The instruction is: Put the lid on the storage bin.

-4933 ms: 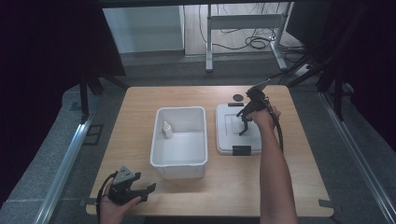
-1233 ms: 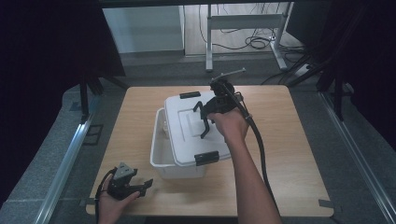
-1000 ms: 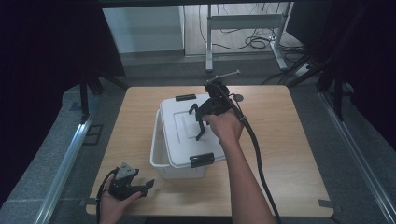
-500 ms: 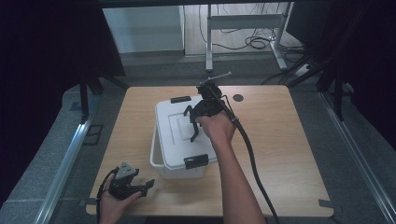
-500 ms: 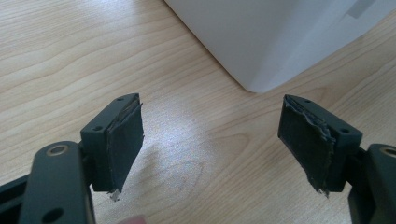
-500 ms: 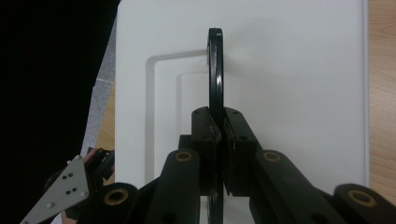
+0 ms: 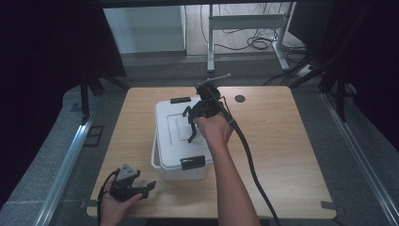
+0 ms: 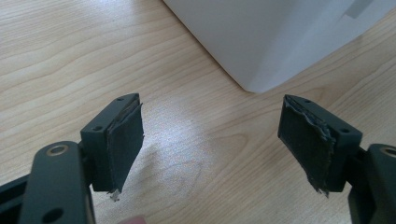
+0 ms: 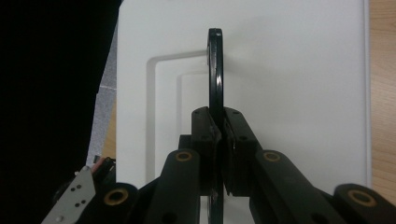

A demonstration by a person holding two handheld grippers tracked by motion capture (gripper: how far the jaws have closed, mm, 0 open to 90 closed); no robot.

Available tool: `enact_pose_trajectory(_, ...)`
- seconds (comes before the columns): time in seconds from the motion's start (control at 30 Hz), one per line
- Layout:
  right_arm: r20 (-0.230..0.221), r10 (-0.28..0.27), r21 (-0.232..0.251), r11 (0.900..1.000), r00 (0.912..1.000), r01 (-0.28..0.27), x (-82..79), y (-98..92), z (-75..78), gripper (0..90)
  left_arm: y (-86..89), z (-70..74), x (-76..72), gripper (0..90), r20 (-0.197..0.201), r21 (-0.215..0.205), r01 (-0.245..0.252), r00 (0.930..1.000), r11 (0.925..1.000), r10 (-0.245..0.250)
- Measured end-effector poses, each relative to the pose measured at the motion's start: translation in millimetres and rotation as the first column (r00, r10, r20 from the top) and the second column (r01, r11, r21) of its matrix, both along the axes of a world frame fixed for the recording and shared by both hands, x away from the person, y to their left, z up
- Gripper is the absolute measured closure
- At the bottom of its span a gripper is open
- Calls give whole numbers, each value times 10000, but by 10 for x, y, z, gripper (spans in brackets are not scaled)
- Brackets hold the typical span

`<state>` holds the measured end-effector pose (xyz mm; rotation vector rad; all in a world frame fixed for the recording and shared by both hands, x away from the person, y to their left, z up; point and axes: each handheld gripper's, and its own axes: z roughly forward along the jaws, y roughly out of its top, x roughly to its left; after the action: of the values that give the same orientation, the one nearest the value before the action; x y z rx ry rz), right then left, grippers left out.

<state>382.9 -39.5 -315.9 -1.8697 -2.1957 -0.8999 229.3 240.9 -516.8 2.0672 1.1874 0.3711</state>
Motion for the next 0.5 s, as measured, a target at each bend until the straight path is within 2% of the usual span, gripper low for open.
enact_pose_trajectory(0.17,-131,-341,381,9987,9993,345,11,51,-10,851,4,4,-1,224,-5,-20,-11,10000,10000,11)
enact_pose_trajectory(0.5,-448,-778,567,9952,9960,803,59,113,-70,851,9,8,-1,224,15,-50,-30,10000,10000,30)
